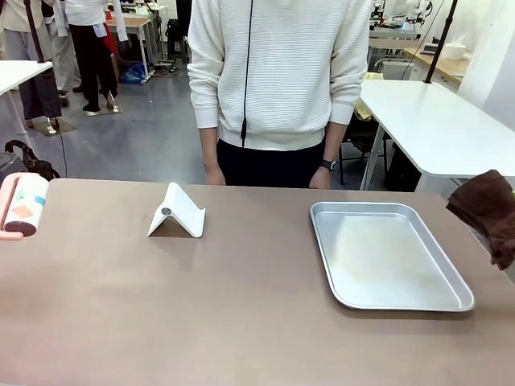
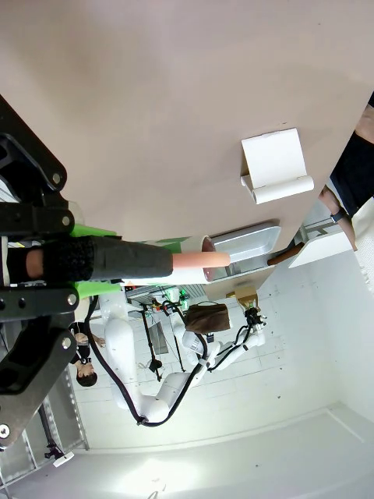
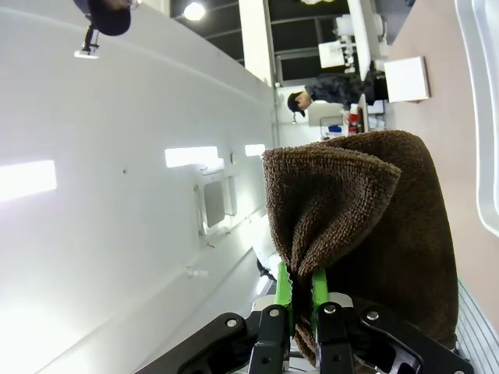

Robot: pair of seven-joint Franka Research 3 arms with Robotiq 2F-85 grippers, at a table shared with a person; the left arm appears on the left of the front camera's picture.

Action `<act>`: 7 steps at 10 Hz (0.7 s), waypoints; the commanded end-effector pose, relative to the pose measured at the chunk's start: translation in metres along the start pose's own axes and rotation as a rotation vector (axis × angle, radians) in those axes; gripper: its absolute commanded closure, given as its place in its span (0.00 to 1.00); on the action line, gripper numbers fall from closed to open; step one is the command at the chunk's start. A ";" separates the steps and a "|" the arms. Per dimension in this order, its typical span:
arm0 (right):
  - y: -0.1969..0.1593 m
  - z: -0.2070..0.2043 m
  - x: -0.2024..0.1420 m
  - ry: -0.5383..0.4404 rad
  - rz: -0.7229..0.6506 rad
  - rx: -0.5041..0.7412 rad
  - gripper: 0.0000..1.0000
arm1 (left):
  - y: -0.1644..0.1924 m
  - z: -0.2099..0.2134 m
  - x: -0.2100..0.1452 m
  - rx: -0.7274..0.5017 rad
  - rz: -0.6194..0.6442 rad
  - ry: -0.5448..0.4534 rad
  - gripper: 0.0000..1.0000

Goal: Clean the surface of the table.
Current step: Return the Lint Roller and towel to their original positions.

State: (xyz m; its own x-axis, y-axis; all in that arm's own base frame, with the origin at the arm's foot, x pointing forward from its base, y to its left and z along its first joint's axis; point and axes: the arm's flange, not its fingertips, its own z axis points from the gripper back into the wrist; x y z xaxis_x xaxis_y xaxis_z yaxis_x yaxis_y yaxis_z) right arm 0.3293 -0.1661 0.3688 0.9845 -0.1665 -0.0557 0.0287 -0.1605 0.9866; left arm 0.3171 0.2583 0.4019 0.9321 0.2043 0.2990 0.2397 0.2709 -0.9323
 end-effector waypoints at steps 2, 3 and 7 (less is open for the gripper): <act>0.006 0.001 -0.004 0.007 -0.003 0.009 0.89 | -0.004 -0.001 -0.002 -0.004 -0.006 -0.008 0.79; 0.006 0.001 -0.004 0.007 -0.003 0.009 0.89 | -0.004 -0.001 -0.002 -0.004 -0.006 -0.008 0.79; 0.010 -0.026 0.006 -0.017 0.001 -0.030 0.89 | -0.018 -0.004 0.003 -0.029 0.011 -0.009 0.79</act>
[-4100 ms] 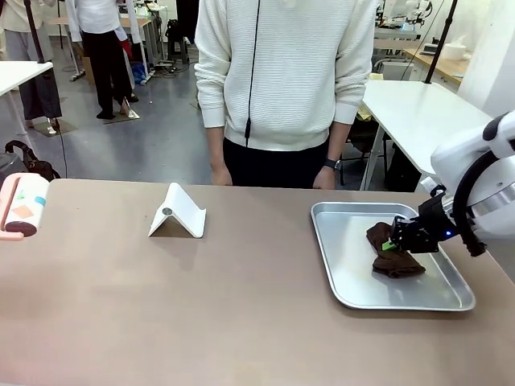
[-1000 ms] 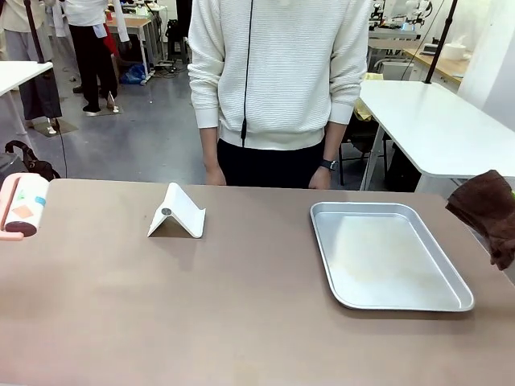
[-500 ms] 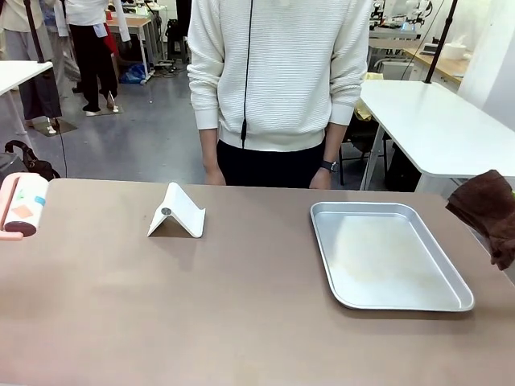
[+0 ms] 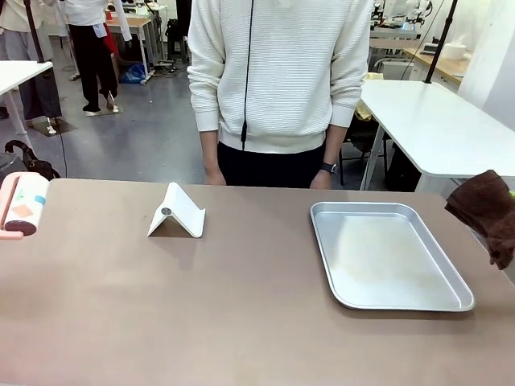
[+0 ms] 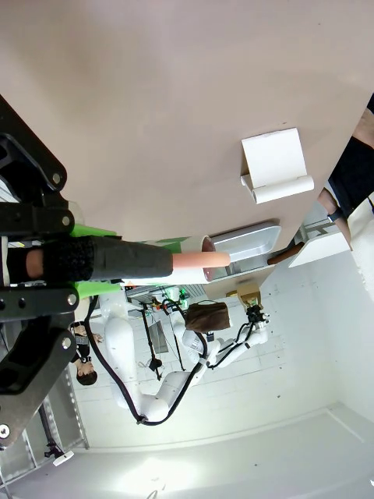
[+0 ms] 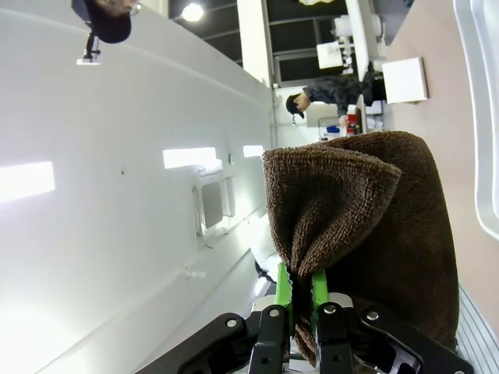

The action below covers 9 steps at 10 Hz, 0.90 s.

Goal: Clean the surface of the table.
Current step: Return the Lint Roller and towel to their original positions.

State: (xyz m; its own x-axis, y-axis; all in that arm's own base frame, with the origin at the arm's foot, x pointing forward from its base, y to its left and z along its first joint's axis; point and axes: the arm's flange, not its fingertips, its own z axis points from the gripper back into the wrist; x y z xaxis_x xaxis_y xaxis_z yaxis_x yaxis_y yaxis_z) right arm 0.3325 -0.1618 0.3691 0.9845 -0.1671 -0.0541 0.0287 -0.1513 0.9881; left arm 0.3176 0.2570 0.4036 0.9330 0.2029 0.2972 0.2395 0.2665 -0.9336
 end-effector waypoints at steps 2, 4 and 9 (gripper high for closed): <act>0.027 -0.081 0.020 -0.005 0.020 -0.067 0.89 | -0.064 -0.035 0.015 0.055 0.026 0.025 0.79; 0.037 -0.153 0.039 -0.083 0.048 -0.130 0.89 | -0.113 -0.093 0.033 0.176 0.046 0.108 0.79; 0.003 -0.315 0.047 -0.098 0.082 -0.409 0.89 | -0.192 -0.251 0.057 0.548 0.042 0.079 0.79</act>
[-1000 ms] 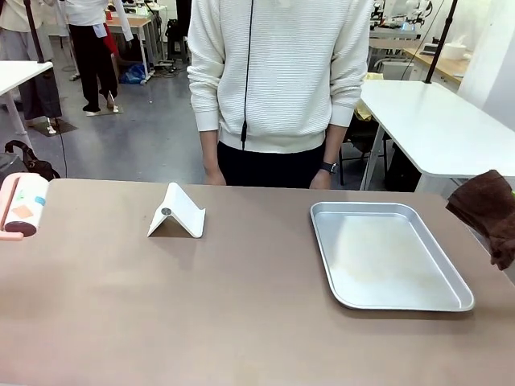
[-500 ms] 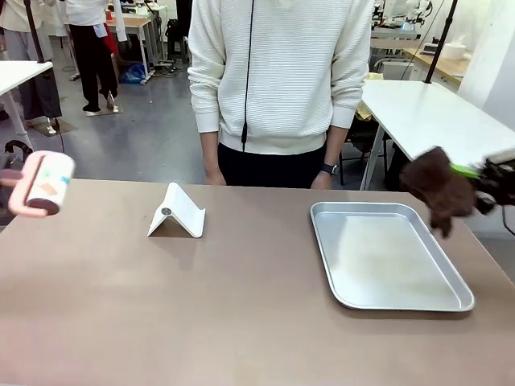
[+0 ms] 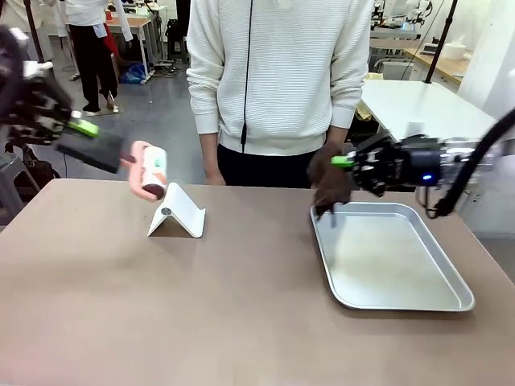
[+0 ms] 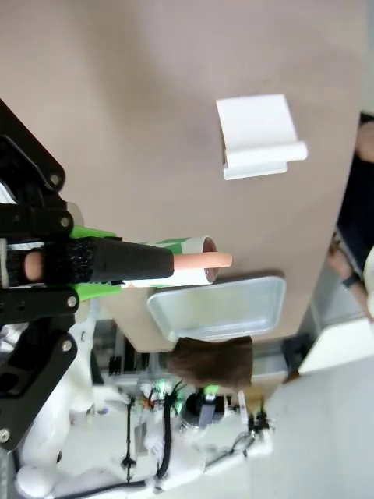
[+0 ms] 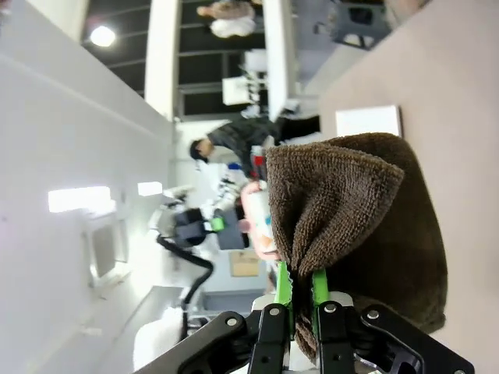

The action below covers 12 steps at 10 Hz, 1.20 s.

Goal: Clean the surface of the table.
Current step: Return the Lint Roller and towel to their original positions.

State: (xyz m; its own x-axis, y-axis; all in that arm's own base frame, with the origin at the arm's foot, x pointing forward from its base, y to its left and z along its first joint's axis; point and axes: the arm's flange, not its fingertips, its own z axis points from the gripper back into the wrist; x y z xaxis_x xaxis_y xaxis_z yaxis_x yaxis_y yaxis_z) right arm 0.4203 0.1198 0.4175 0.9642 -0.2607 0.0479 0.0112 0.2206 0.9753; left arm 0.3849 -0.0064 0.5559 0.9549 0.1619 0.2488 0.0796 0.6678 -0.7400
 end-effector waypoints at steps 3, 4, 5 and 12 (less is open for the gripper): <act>-0.026 -0.076 -0.008 0.019 0.060 -0.199 0.89 | -0.038 -0.072 0.019 0.235 -0.007 0.014 0.79; -0.039 -0.089 -0.011 0.027 0.057 -0.240 0.89 | -0.040 -0.089 0.026 0.276 0.008 0.022 0.79; -0.050 -0.097 -0.014 0.054 0.068 -0.261 0.89 | -0.039 -0.101 0.033 0.293 0.011 0.042 0.79; -0.067 -0.099 -0.024 0.077 0.031 -0.266 0.89 | -0.028 -0.120 0.036 0.277 0.005 0.069 0.79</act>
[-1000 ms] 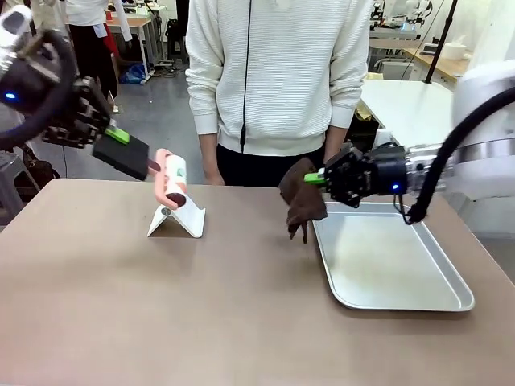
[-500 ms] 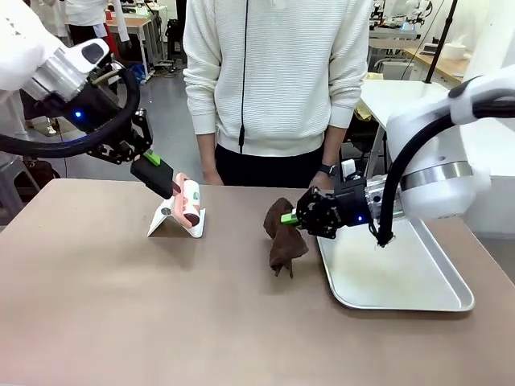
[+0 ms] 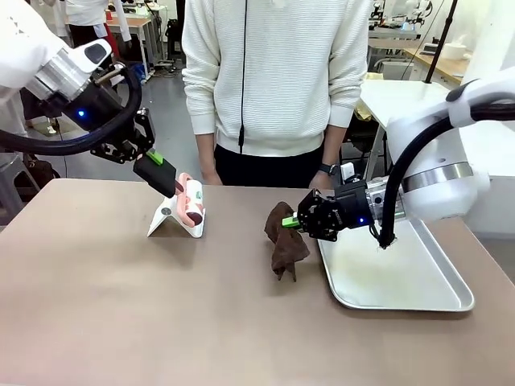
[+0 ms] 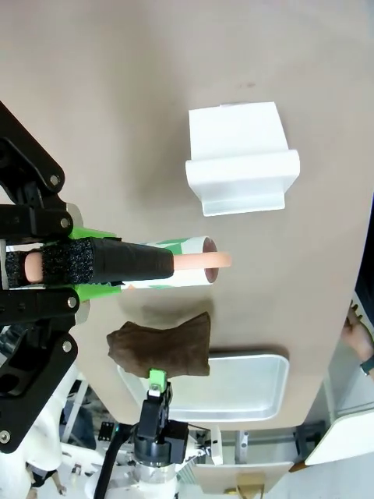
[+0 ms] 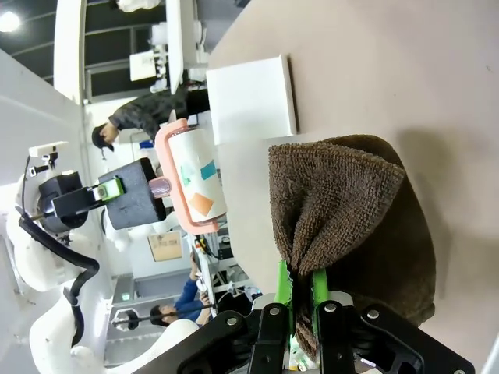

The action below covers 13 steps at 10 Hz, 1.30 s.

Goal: Clean the surface of the table.
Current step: Return the Lint Roller and towel to their original positions.

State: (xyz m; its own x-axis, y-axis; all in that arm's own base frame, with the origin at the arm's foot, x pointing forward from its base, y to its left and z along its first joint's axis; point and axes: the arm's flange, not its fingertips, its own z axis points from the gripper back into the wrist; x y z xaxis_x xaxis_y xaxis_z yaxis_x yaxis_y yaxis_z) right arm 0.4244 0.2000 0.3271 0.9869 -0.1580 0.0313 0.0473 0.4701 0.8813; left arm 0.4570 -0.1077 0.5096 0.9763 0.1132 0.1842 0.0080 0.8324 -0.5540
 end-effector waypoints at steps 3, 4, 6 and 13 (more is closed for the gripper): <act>0.021 -0.024 0.024 -0.038 0.051 -0.113 0.89 | -0.009 -0.002 0.010 0.039 -0.033 0.014 0.79; 0.027 -0.033 0.036 -0.075 0.045 -0.164 0.89 | -0.022 -0.007 0.027 0.082 -0.056 0.049 0.79; 0.031 -0.050 0.050 -0.112 0.031 -0.239 0.89 | -0.039 -0.016 0.051 0.121 -0.069 0.060 0.79; 0.022 -0.062 0.060 -0.114 -0.020 -0.303 0.89 | -0.033 -0.077 0.099 0.208 0.017 0.168 0.79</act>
State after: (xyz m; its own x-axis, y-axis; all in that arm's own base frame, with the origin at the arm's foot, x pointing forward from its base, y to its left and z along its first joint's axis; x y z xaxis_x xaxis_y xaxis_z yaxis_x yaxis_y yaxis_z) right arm 0.4871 0.2495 0.3127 0.9653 -0.2414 0.0999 0.0995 0.6932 0.7138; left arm 0.5628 -0.1604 0.4756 0.9979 0.0384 0.0512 -0.0144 0.9141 -0.4052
